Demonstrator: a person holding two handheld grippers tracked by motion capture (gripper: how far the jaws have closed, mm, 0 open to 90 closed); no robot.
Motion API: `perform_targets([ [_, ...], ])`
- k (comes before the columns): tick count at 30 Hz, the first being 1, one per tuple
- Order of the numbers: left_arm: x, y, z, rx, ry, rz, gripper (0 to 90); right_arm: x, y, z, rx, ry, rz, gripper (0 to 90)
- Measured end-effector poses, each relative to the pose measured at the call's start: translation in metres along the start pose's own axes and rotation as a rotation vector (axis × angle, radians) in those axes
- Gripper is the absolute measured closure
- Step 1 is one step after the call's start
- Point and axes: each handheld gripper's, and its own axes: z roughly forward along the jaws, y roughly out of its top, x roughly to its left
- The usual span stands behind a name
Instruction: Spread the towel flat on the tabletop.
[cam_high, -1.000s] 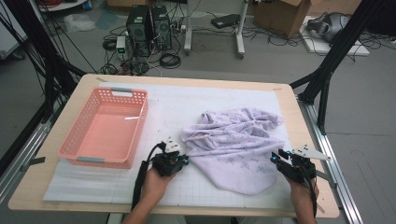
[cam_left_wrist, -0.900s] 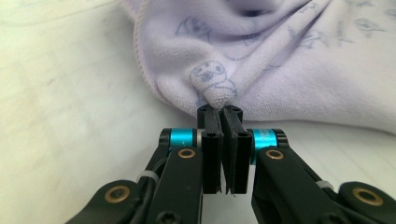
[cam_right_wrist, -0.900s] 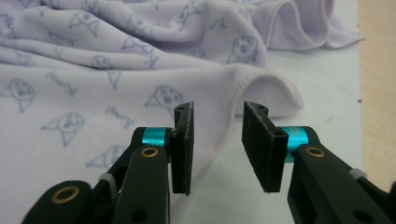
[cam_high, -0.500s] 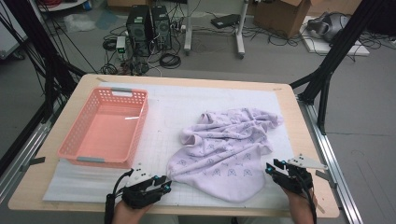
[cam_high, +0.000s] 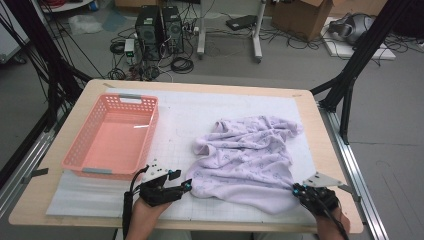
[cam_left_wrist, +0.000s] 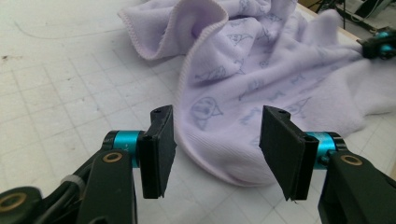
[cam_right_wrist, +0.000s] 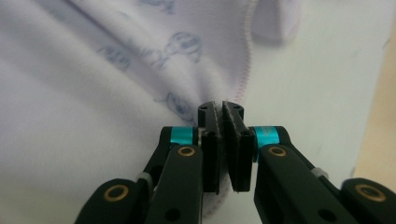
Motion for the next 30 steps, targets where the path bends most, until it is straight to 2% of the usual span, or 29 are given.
perform_targets([
  [1,0.001,0.001,0.003,0.003,-0.005,0.000,45.1,-0.001,-0.004,-0.004,0.008,0.035,0.007,80.1],
  [2,0.003,0.003,0.007,0.008,-0.010,0.000,44.7,-0.002,-0.007,-0.006,-0.012,0.066,-0.003,73.0],
  [4,0.007,0.008,0.016,0.018,-0.028,-0.011,44.2,-0.003,-0.006,-0.007,-0.059,0.071,0.003,65.0],
  [8,0.013,0.015,0.033,0.042,-0.030,0.006,41.2,-0.011,0.014,0.002,-0.193,0.108,0.056,55.0],
  [10,0.018,0.019,0.041,0.050,-0.017,0.008,38.0,-0.009,0.025,0.010,-0.223,0.134,0.051,52.6],
  [12,0.021,0.022,0.049,0.058,-0.001,-0.003,37.7,-0.007,0.035,0.021,-0.221,0.150,0.030,50.4],
  [14,0.022,0.023,0.055,0.067,-0.018,0.000,38.5,-0.004,0.044,0.032,-0.202,0.171,0.015,49.9],
  [15,0.022,0.024,0.059,0.087,-0.018,0.002,38.5,-0.003,0.048,0.038,-0.194,0.204,0.010,49.6],
  [17,0.020,0.026,0.066,0.124,-0.032,0.002,43.0,0.002,0.055,0.050,-0.180,0.323,-0.032,49.0],
  [19,0.016,0.027,0.074,0.164,-0.038,0.046,52.4,0.010,0.062,0.060,-0.156,0.373,-0.076,48.9],
  [20,0.012,0.026,0.077,0.175,0.000,0.092,63.4,0.014,0.064,0.064,-0.140,0.377,-0.096,49.4],
  [21,0.010,0.028,0.077,0.181,0.024,0.113,72.0,0.017,0.067,0.068,-0.119,0.370,-0.113,50.4],
  [22,0.012,0.030,0.078,0.186,0.001,0.092,83.4,0.020,0.069,0.073,-0.104,0.356,-0.129,53.8],
  [23,0.013,0.032,0.080,0.185,0.009,0.080,84.8,0.022,0.071,0.076,-0.094,0.345,-0.149,59.1],
  [24,0.014,0.034,0.080,0.154,0.022,0.077,85.3,0.023,0.073,0.077,-0.094,0.328,-0.164,69.6],
  [25,0.016,0.035,0.080,0.118,0.032,0.058,85.6,0.022,0.076,0.077,-0.089,0.318,-0.174,81.7],
  [26,0.019,0.037,0.080,0.097,0.036,0.030,85.8,0.019,0.080,0.078,-0.088,0.311,-0.171,83.3],
  [28,0.027,0.045,0.085,0.103,0.029,-0.008,86.0,0.011,0.087,0.080,-0.110,0.288,-0.136,84.2],
  [30,0.035,0.056,0.088,0.054,0.049,-0.041,86.2,0.000,0.097,0.084,-0.136,0.219,-0.094,84.2],
])
